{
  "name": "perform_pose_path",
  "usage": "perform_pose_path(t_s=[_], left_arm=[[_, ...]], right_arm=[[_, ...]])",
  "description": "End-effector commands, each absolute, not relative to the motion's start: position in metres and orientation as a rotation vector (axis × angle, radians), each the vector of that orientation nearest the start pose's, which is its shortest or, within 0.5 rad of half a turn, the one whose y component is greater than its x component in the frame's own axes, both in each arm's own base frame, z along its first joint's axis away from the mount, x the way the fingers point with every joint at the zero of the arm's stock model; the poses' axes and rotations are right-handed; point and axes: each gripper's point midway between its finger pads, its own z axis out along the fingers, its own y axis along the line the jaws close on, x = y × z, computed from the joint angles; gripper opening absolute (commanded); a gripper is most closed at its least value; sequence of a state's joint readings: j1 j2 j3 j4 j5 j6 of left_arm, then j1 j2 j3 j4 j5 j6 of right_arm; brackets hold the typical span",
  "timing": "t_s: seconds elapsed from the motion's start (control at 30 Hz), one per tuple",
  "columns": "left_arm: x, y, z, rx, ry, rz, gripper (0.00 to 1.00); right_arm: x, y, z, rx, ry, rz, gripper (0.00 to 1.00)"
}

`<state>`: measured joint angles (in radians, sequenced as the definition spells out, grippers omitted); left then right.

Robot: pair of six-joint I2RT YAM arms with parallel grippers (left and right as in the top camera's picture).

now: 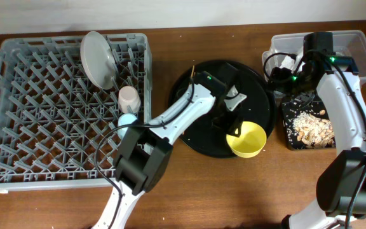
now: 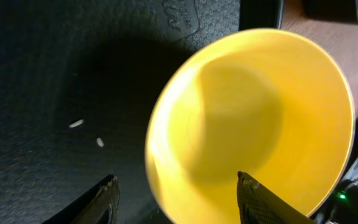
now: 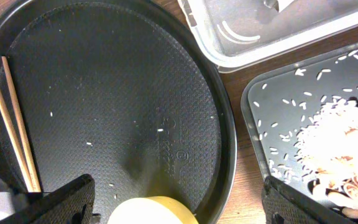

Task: Sort waste into correct bins and load items into the dishwasher rack
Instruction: 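Lift the yellow bowl and place it in the rack with the left gripper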

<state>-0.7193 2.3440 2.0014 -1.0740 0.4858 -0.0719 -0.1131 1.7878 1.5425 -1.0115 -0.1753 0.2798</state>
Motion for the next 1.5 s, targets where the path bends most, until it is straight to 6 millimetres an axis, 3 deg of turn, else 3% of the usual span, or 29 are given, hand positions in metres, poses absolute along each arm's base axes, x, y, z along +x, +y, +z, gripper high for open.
perform_pose_path(t_s=[0.0,0.07,0.23,0.37,0.47,0.6,0.67,0.7,0.73,0.83,0.87,0.93,0.97,1.07,1.17,1.3,1.47], left_arm=[[0.309,-0.384,0.031,1.036,2.957,-0.676,0.59],[0.307,-0.385,0.025,1.030,2.973,-0.672,0.53],[0.305,-0.385,0.016,1.025,2.994,-0.665,0.01],[0.310,-0.381,0.019,1.008,2.999,-0.664,0.01],[0.326,-0.366,0.041,0.948,3.022,-0.616,0.01],[0.381,-0.313,0.126,0.841,2.925,-0.288,0.01],[0.396,-0.281,0.173,0.764,2.854,-0.139,0.01],[0.398,-0.272,0.187,0.741,2.835,-0.102,0.01],[0.407,-0.263,0.216,0.698,2.755,-0.102,0.01],[0.408,-0.232,0.265,0.617,2.647,-0.004,0.01],[0.401,-0.209,0.292,0.568,2.600,0.071,0.01],[0.384,-0.178,0.314,0.520,2.574,0.165,0.01],[0.376,-0.161,0.322,0.487,2.573,0.211,0.01],[0.334,-0.049,0.340,0.053,2.560,0.523,0.01],[0.307,0.025,0.340,-0.271,2.485,0.789,0.01],[0.304,0.070,0.331,-0.347,2.348,1.214,0.01],[0.323,0.083,0.309,-0.317,2.119,1.490,0.01]], right_arm=[[0.405,-0.011,0.138,0.482,2.794,0.292,0.87],[0.405,-0.011,0.138,0.483,2.794,0.291,0.87],[0.405,-0.011,0.138,0.483,2.794,0.291,0.86],[0.405,-0.011,0.138,0.482,2.794,0.291,0.86],[0.405,-0.011,0.138,0.482,2.794,0.291,0.86],[0.405,-0.011,0.138,0.483,2.794,0.292,0.87],[0.405,-0.010,0.138,0.482,2.794,0.299,0.87],[0.405,-0.009,0.139,0.480,2.794,0.308,0.87],[0.405,-0.009,0.139,0.480,2.794,0.309,0.87],[0.404,-0.009,0.138,0.481,2.798,0.308,0.87],[0.404,-0.009,0.138,0.481,2.798,0.308,0.87],[0.405,-0.009,0.139,0.480,2.794,0.310,0.87],[0.406,-0.008,0.139,0.478,2.791,0.319,0.87],[0.416,0.002,0.144,0.443,2.749,0.395,0.87],[0.426,0.018,0.149,0.378,2.715,0.417,0.87],[0.434,0.042,0.152,0.282,2.693,0.399,0.87],[0.434,0.049,0.151,0.249,2.696,0.345,0.88]])
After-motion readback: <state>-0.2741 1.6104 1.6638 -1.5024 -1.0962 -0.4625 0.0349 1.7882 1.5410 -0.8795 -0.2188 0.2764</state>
